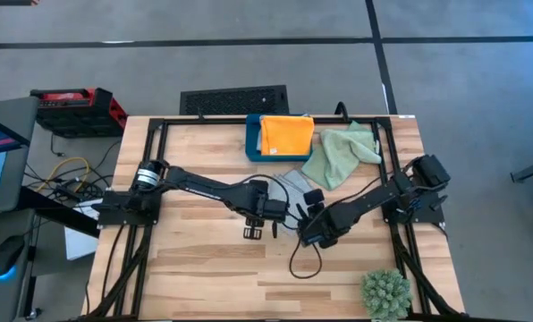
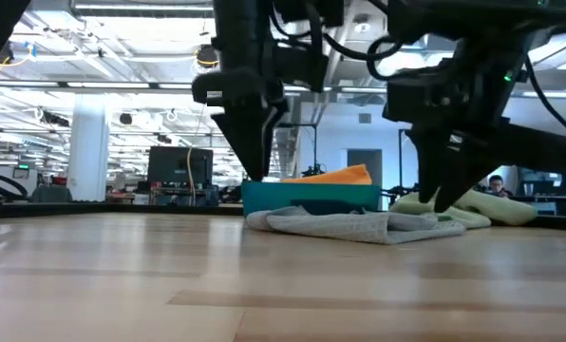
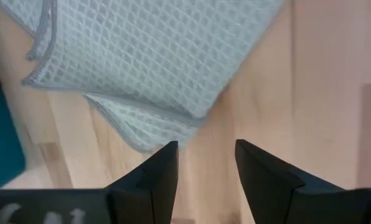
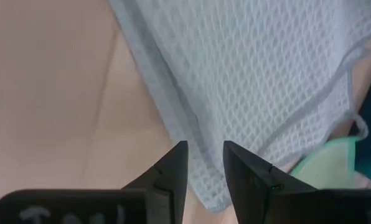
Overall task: Fold microfiber towels
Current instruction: Fold the gray microfiber cloth
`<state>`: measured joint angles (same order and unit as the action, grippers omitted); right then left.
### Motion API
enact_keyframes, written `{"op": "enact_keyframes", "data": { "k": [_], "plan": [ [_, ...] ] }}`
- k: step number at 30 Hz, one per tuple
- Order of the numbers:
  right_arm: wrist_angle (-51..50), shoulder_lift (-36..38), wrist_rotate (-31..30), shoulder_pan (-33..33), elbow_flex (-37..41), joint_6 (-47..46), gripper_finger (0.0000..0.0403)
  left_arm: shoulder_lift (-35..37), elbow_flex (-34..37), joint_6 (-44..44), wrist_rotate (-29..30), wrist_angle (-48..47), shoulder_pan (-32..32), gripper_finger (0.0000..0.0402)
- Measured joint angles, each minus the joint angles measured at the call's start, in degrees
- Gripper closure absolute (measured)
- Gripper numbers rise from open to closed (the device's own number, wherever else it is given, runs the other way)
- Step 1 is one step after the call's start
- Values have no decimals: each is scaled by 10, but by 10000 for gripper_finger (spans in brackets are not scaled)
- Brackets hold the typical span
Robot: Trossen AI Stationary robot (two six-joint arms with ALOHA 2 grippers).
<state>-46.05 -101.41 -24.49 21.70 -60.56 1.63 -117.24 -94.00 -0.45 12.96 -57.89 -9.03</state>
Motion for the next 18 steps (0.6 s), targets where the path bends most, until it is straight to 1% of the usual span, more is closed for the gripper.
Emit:
{"op": "enact_keyframes", "data": {
  "k": [7, 11, 18],
  "plan": [
    [4, 1, 8, -21, 0, 27, 278, 29, 0, -40, 42, -40, -21, 249],
    [6, -2, 45, -30, 0, 35, 278, 29, 0, -55, 48, -55, -31, 249],
    [9, -10, 45, -42, 1, 44, 282, 30, 0, -71, 56, -59, -40, 249]
  ]
}}
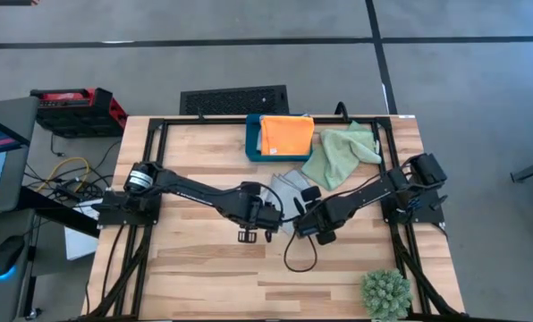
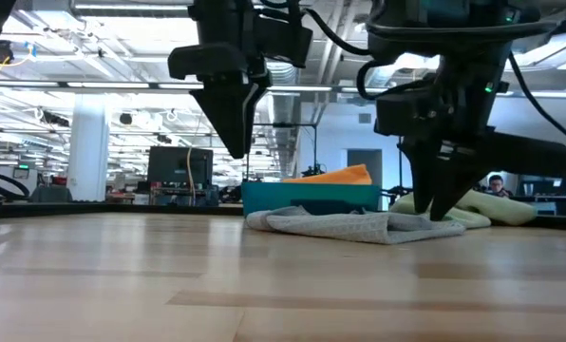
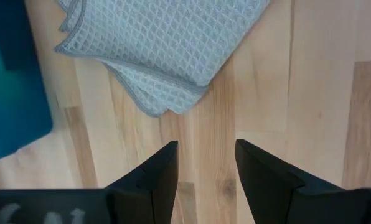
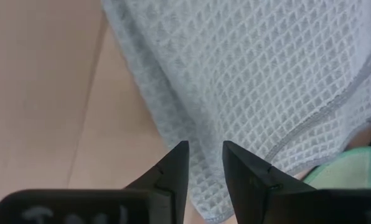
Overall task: Fold microfiber towels
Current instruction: Fold the gray microfiber cloth
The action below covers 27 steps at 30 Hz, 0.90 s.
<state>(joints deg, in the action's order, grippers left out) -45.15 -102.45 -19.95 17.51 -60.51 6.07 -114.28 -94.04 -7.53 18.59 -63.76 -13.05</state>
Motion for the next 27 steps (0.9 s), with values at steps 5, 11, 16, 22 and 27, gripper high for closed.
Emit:
{"op": "enact_keyframes", "data": {
  "k": [5, 11, 16, 22, 27],
  "plan": [
    [0, 0, -9, -3, 0, 0, 308, 0, 0, -3, 1, 0, -4, 249],
    [2, 0, 6, -4, 0, 0, 341, 9, 0, -8, 21, -2, -11, 249],
    [2, 0, 6, -4, 0, -1, 345, 26, 0, -20, 48, -4, -16, 249],
    [4, 0, 6, -7, 0, -22, 345, 64, 0, -35, 61, -10, -16, 249],
    [2, 0, 6, -15, 0, -35, 345, 99, 0, -62, 94, -41, -19, 249]
  ]
}}
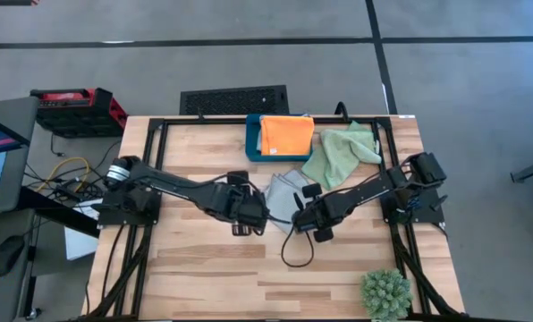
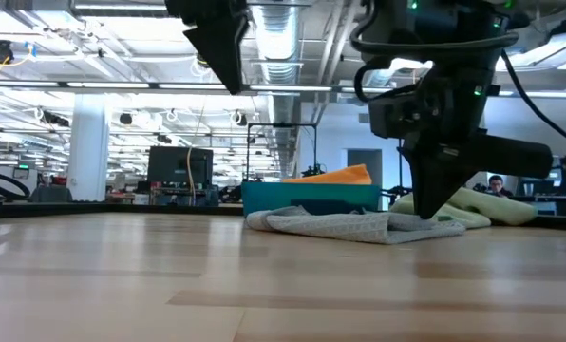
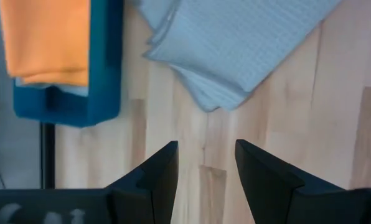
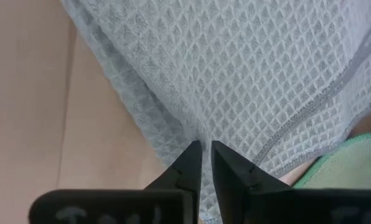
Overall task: Fold microfiber towels
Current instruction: Fold the gray microfiber cloth
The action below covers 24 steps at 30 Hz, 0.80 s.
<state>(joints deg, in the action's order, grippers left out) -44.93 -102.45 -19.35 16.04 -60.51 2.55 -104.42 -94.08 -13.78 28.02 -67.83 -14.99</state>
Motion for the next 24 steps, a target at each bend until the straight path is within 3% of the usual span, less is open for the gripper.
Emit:
{"op": "enact_keyframes", "data": {
  "k": [9, 19, 24],
  "plan": [
    [0, 0, 66, -19, 0, 3, 345, 40, 0, -53, 13, -55, -4, 249],
    [0, 0, 69, -31, 0, 5, 346, 43, 0, -64, 24, -65, -17, 249],
    [0, 0, 69, -31, 0, 5, 387, 43, 0, -64, 26, -65, -24, 249]
  ]
}}
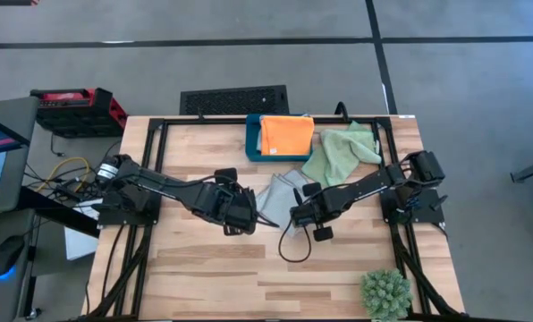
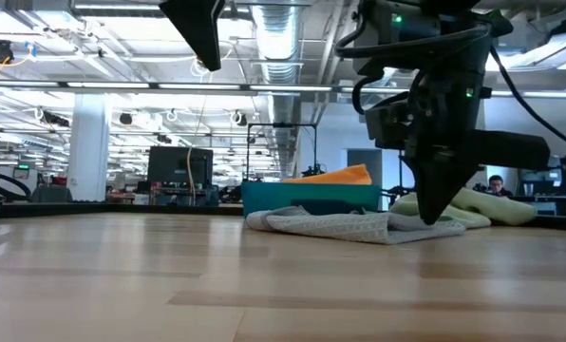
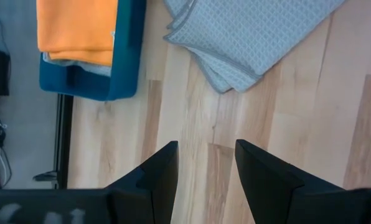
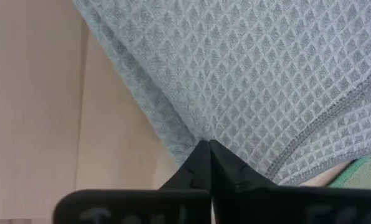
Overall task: Fold microfiber towels
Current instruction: Fold the gray microfiber cloth, then put the folded gray microfiber cloth into the blue bin
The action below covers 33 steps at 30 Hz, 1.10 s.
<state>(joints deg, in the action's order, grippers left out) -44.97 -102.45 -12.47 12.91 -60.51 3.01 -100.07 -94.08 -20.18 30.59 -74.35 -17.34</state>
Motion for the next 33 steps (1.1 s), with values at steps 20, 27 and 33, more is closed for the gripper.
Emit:
{"op": "enact_keyframes", "data": {
  "k": [20, 27, 33],
  "plan": [
    [-129, 0, -162, -17, 0, -76, 401, 0, 0, -5, 1, -4, -1, 249],
    [-131, 0, -146, -44, 0, -80, 396, -1, 0, -5, -2, -4, -1, 249],
    [-130, 1, -57, -46, 0, -95, 346, -1, 0, -6, -2, -10, -1, 249]
  ]
}}
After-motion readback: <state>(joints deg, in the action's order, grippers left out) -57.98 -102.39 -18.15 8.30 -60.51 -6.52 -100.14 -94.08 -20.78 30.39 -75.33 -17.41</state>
